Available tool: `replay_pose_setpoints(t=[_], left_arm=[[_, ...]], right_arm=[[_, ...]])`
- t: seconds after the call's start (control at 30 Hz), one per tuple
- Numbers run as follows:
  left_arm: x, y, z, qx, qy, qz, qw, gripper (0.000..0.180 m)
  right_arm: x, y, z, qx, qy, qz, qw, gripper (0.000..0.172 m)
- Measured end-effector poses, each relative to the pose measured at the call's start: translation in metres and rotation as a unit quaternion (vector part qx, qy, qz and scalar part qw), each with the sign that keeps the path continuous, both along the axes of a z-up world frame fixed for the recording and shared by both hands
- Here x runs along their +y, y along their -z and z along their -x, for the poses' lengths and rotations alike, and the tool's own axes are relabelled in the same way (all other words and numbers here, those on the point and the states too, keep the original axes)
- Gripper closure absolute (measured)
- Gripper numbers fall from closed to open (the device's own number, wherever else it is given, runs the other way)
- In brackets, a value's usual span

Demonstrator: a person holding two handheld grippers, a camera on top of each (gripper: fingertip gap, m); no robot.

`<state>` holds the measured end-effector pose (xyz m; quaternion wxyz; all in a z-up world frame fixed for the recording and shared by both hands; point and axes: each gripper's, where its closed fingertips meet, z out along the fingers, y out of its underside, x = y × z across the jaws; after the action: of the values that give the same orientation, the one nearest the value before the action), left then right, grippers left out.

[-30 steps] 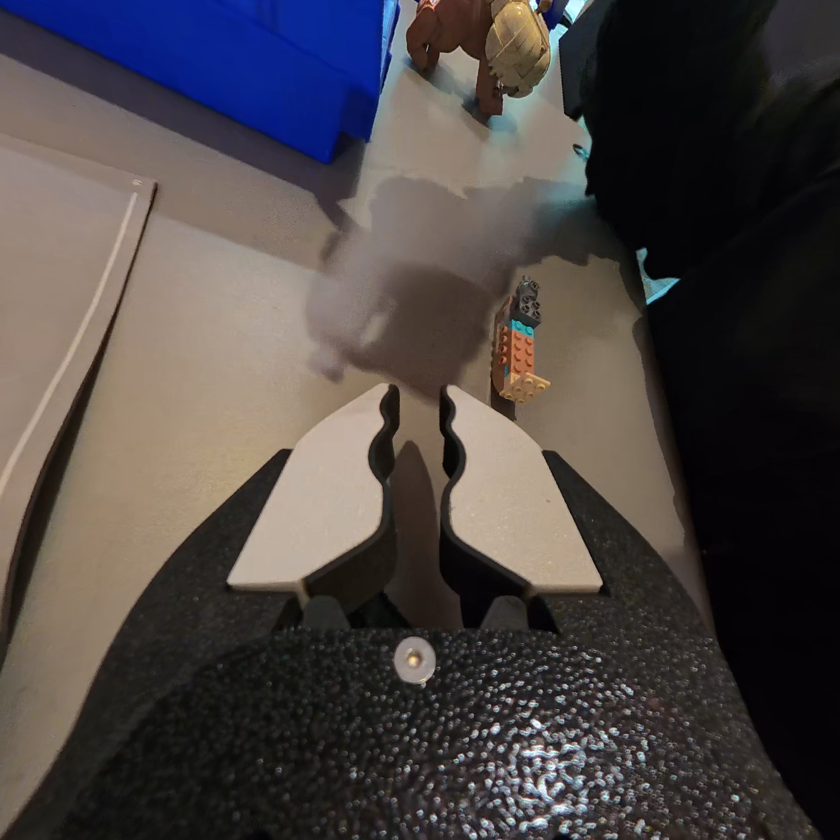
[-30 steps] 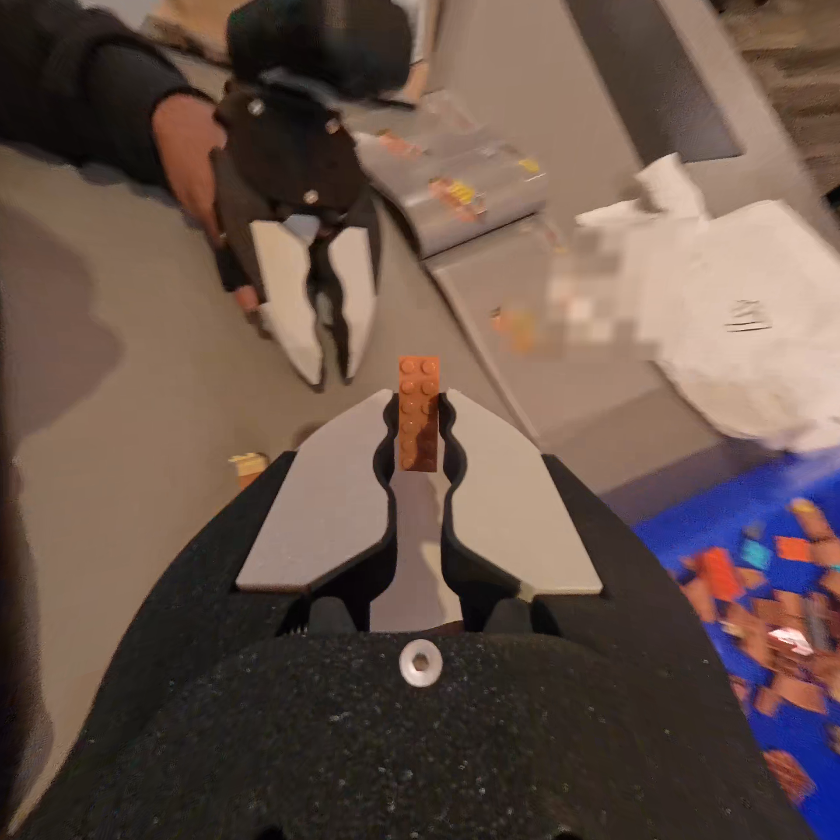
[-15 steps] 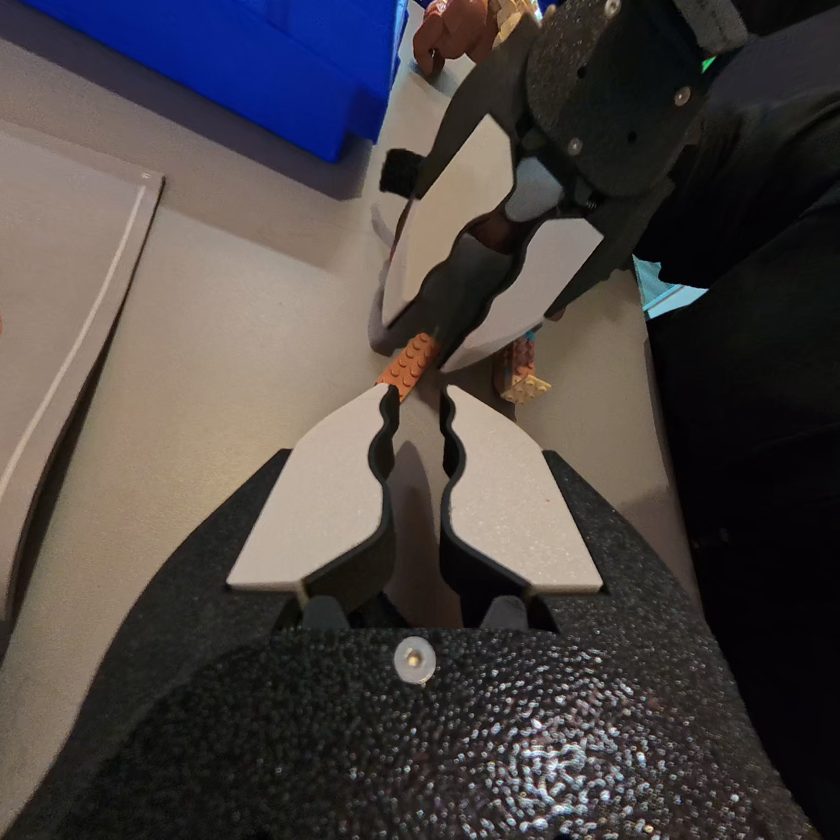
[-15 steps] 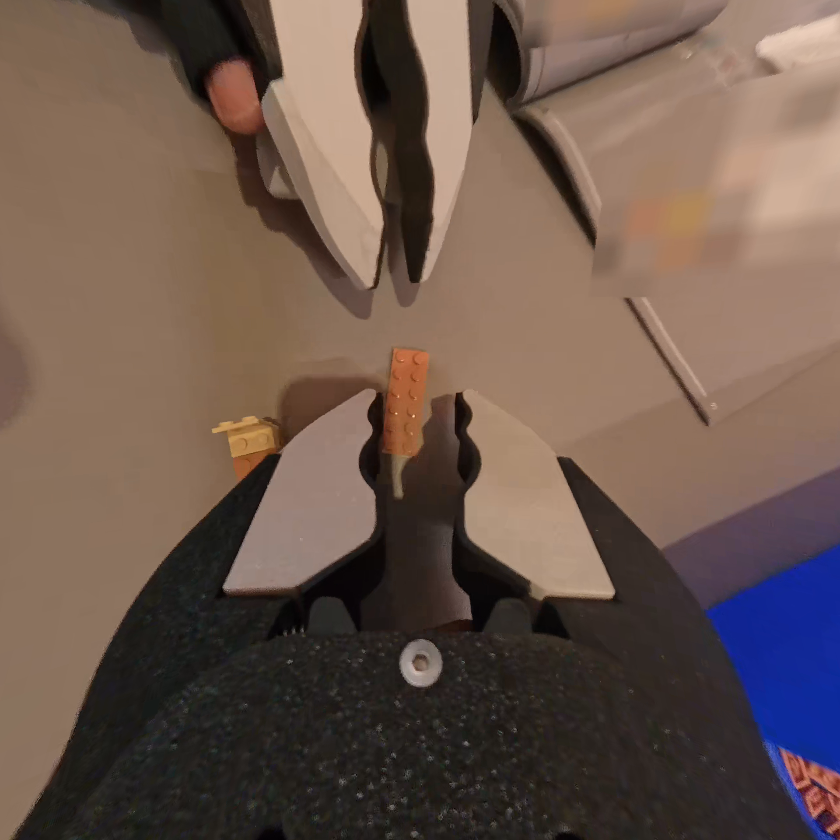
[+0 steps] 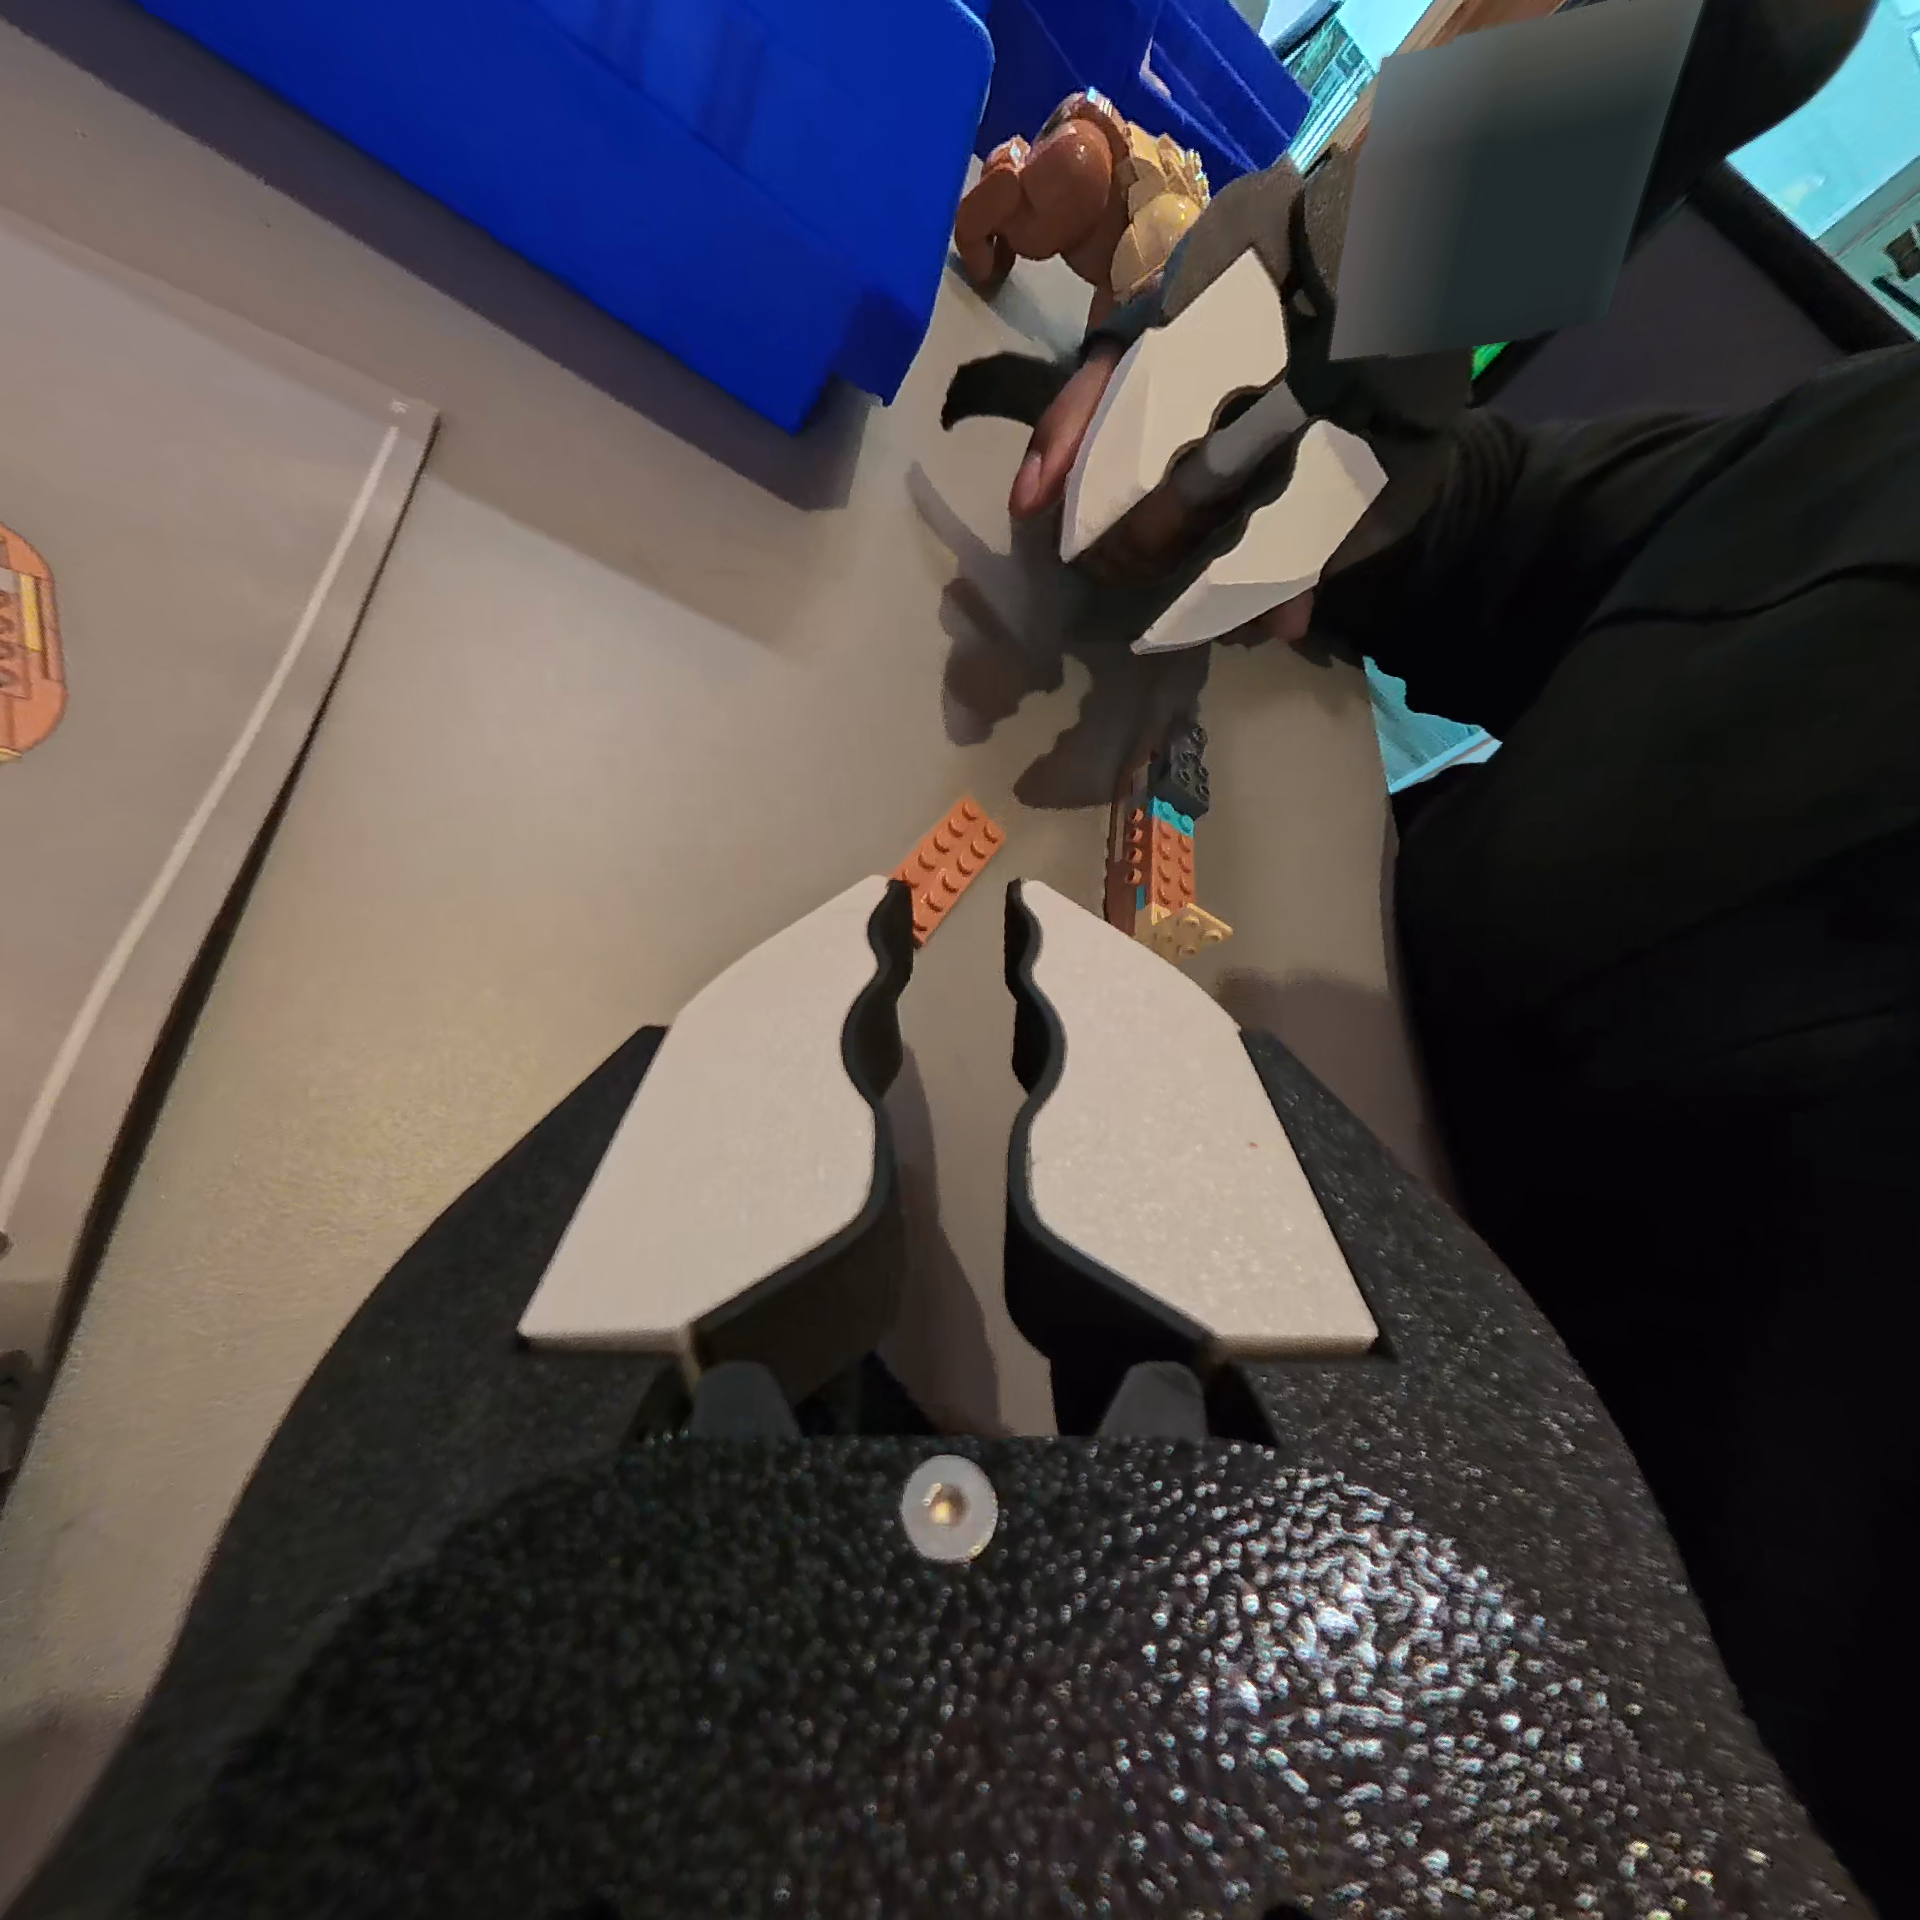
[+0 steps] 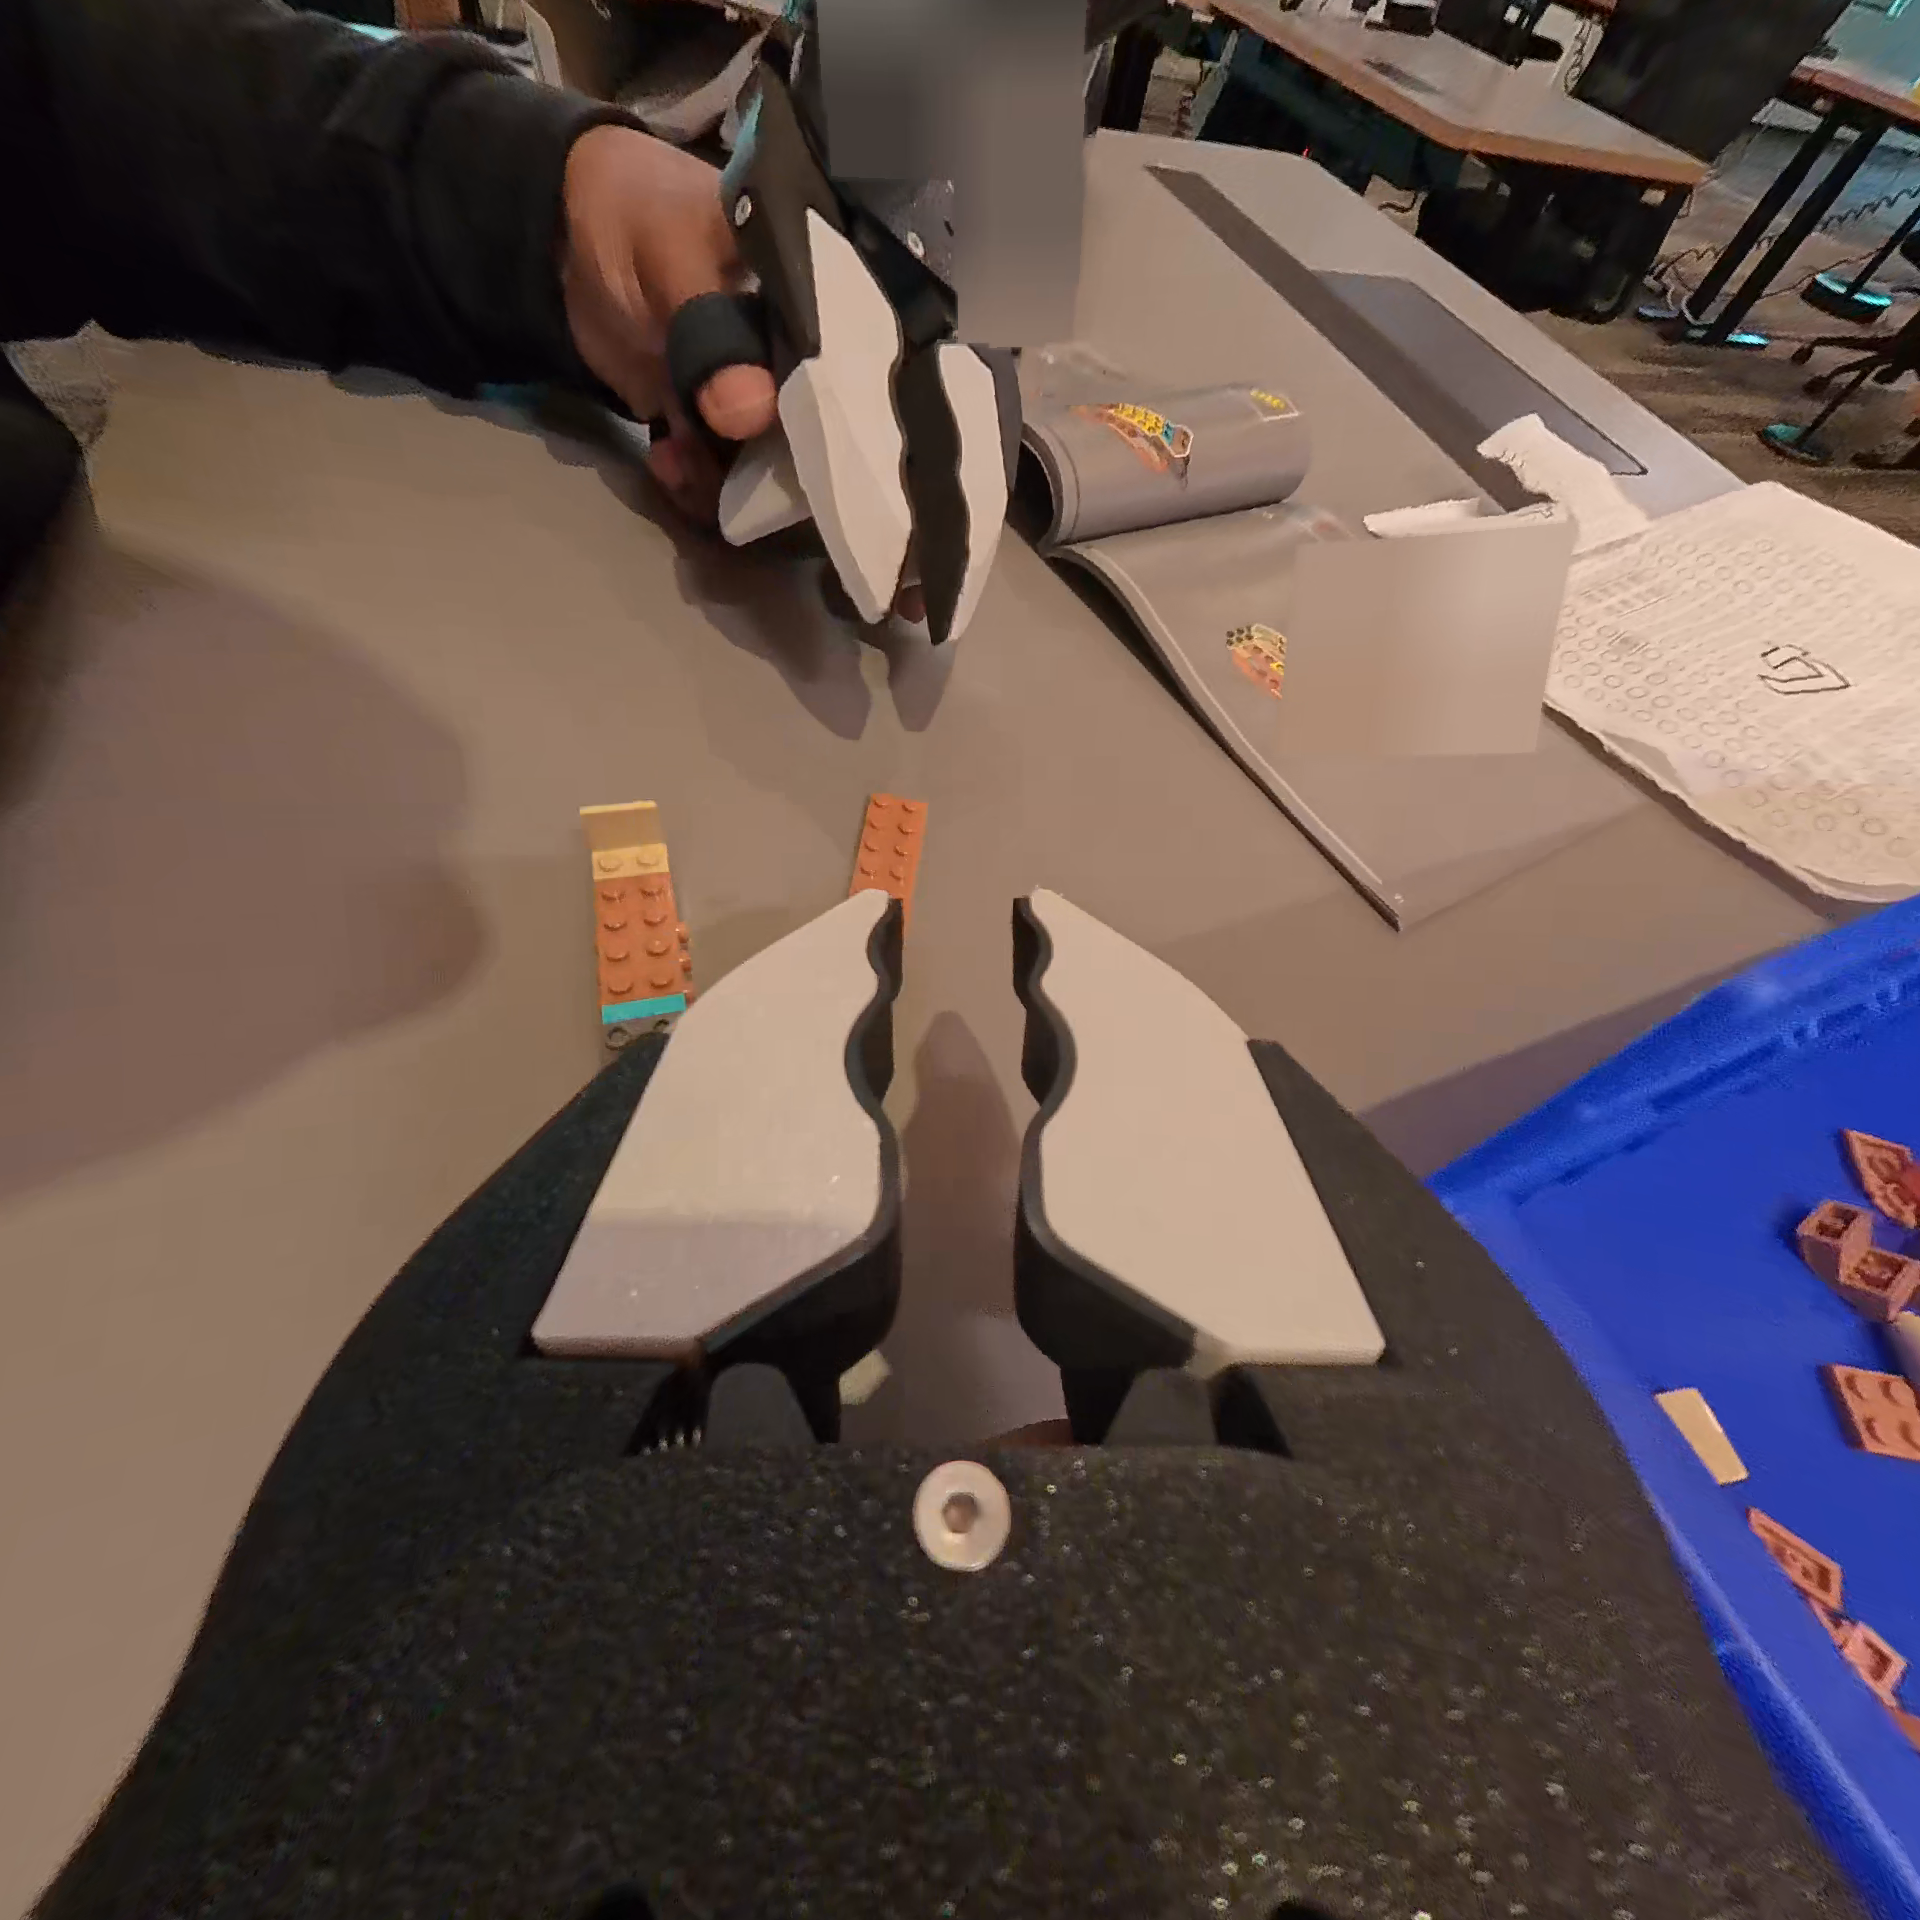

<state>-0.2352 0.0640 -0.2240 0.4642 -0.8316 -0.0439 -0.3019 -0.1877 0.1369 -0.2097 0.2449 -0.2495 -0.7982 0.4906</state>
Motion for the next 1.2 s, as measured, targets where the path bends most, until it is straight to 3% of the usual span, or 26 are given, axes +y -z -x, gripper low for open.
replay_pose_setpoints(t=[0.2,0.3,0.37,0.47,0.53,0.63,0.83,1.0,1.1,1.2], left_arm=[[0.000,0.000,-0.001,-0.001,0.002,0.000,1.000,0.164],[0.000,0.001,0.000,0.000,0.002,0.002,1.000,0.164],[0.000,0.002,-0.001,0.006,0.003,0.005,1.000,0.164],[0.000,0.003,-0.004,0.026,0.006,0.006,1.000,0.164],[0.000,0.005,-0.006,0.043,0.010,0.009,0.999,0.164],[-0.001,0.007,-0.009,0.065,0.016,0.011,0.998,0.164],[-0.002,0.008,-0.012,0.079,0.023,0.011,0.997,0.163],[-0.002,0.007,-0.012,0.073,0.024,0.008,0.997,0.164],[-0.003,0.007,-0.013,0.079,0.025,0.009,0.997,0.163],[-0.003,0.008,-0.014,0.085,0.027,0.010,0.996,0.163]], right_arm=[[0.009,-0.012,0.002,0.014,0.012,0.014,1.000,0.154],[0.051,-0.055,0.023,0.077,0.088,-0.051,0.992,0.158],[0.089,-0.066,0.036,0.024,0.126,-0.092,0.988,0.158],[0.146,-0.028,0.059,-0.143,0.165,-0.182,0.959,0.149],[0.175,-0.003,0.080,-0.203,0.190,-0.235,0.931,0.142],[0.185,0.022,0.095,-0.268,0.183,-0.254,0.911,0.141],[0.186,0.049,0.099,-0.318,0.185,-0.253,0.895,0.140],[0.188,0.052,0.104,-0.327,0.191,-0.234,0.895,0.140],[0.183,0.053,0.102,-0.342,0.178,-0.210,0.898,0.152],[0.183,0.053,0.101,-0.341,0.180,-0.200,0.901,0.153]])
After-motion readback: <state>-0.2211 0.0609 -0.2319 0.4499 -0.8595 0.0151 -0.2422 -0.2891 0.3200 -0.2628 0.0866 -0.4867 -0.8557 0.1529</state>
